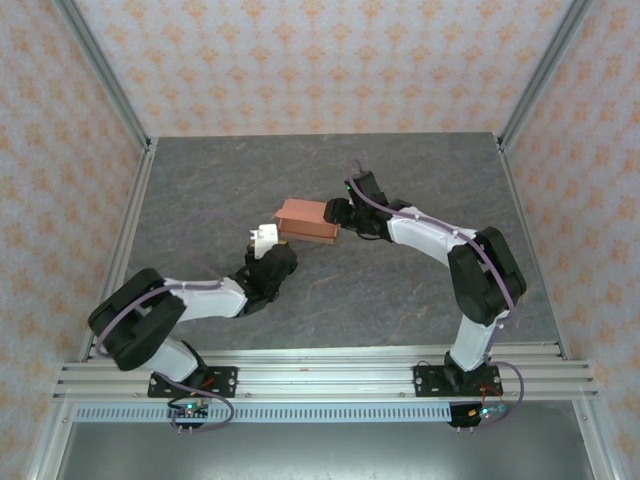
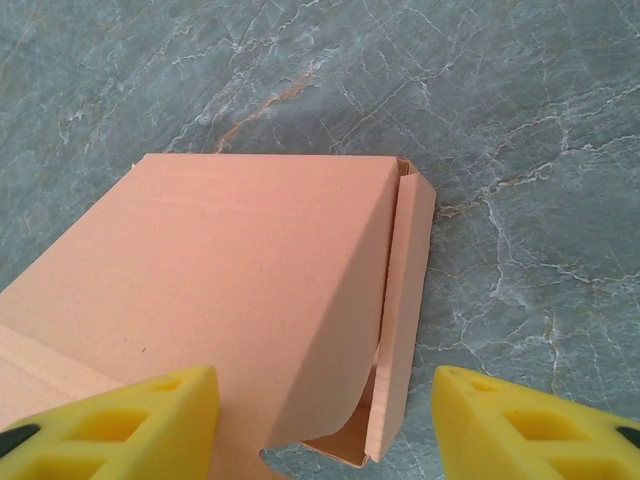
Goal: Fold the paper box
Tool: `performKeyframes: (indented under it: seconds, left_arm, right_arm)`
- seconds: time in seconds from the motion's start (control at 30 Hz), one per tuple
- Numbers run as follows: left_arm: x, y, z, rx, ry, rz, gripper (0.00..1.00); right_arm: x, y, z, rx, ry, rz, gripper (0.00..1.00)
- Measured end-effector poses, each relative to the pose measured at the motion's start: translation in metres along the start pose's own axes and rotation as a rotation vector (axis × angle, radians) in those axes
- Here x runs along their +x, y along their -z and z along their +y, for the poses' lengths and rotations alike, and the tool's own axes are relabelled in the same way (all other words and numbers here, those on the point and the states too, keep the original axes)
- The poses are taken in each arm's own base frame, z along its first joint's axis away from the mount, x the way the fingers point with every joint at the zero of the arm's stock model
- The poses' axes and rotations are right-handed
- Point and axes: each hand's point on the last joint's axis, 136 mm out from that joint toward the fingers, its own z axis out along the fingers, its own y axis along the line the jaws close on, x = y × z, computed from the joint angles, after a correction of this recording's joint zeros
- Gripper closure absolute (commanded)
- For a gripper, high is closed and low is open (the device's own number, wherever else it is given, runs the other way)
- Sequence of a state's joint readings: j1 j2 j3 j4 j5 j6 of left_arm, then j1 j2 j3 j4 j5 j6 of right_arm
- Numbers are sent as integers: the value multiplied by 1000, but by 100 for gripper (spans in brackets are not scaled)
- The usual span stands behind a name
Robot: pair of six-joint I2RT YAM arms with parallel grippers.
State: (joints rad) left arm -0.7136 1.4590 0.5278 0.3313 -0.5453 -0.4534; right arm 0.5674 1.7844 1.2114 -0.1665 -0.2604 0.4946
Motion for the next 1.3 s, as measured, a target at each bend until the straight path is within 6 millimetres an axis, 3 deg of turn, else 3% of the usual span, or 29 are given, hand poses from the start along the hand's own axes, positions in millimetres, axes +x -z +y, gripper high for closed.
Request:
performKeyframes:
  seconds: [0.2, 0.33, 0.43, 0.53, 0.67, 0.87, 1.03, 1.3]
  left_arm:
    - [-21, 26, 3, 118, 36, 75, 39]
    - [-51, 30, 10, 195, 113, 112, 36]
    - [-74, 24, 12, 237, 169, 135, 35]
    - [-84, 1, 10, 258, 204, 187, 35]
    - [-75, -42, 4, 269, 226, 298, 36]
    - [-37, -88, -7, 303, 240, 464, 44]
    - [-12, -96, -14, 355, 261, 550, 51]
    - [-11, -100, -29, 439, 290, 546, 61]
  right_arm:
    - [10, -11, -7, 38, 29, 15, 43]
    - [15, -18, -12, 55, 44, 32, 43]
    - [16, -19, -13, 58, 59, 33, 43]
    - [16, -19, -14, 61, 70, 33, 43]
    - [18, -25, -18, 70, 76, 44, 45]
    - [19, -38, -26, 84, 73, 66, 50]
    - [16, -39, -29, 77, 73, 72, 54]
    - [11, -40, -35, 65, 78, 77, 59]
